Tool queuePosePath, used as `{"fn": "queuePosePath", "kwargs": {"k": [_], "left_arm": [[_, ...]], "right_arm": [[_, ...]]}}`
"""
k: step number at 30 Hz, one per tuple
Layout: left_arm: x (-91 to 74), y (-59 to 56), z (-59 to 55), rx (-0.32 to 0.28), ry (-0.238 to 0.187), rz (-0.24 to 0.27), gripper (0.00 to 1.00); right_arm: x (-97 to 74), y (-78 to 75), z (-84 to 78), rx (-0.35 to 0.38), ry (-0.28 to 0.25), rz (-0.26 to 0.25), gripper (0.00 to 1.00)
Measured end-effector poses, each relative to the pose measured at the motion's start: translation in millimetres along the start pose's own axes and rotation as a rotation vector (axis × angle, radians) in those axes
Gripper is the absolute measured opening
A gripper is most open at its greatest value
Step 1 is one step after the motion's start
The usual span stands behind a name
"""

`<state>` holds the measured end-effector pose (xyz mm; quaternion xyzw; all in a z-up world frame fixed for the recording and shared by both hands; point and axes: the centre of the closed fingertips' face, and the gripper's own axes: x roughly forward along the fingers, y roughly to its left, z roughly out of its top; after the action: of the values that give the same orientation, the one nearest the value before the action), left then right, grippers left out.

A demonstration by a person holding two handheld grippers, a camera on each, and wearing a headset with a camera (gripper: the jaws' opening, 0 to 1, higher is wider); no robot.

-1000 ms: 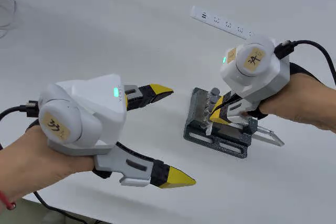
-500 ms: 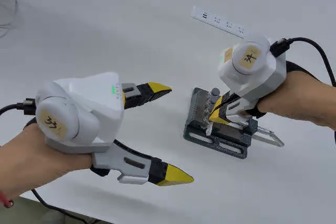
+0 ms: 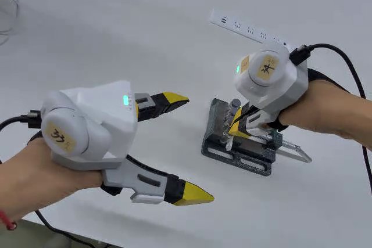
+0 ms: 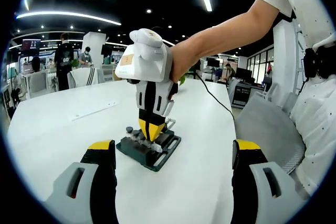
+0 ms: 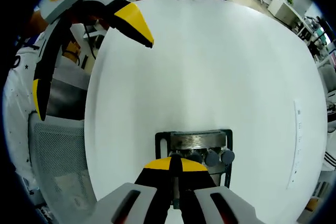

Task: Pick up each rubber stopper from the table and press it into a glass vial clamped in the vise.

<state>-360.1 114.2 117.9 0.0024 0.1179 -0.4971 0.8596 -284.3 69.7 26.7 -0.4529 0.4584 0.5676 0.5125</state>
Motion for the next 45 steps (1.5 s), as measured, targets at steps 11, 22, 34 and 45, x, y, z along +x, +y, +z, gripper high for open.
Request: {"fn": "queuePosePath", "kwargs": {"k": [11,22,34,45], "left_arm": [[-10.1,-7.1,1.3,0.018,0.024,0.012,0.91],[-16.6,-16.8,-0.6,0.02,0.042,0.025,0.91],[-18.6,-21.6,-3.0,0.065,0.086,0.014,0.95],[-24.0,-19.4,-14.0,0.088,0.136,0.011,0.99]], "right_arm": [[-2.0,-0.9,-0.7,0.053,-0.09,-0.024,0.0],[-19.1,-1.1,-5.3,0.092,-0.179,-0.087,0.0],[-67.2,11.6,-35.0,0.228,-0.356,-0.183,0.09],[-79.5,42.1,-76.7,0.397,-0.53,-0.25,0.24]]}}
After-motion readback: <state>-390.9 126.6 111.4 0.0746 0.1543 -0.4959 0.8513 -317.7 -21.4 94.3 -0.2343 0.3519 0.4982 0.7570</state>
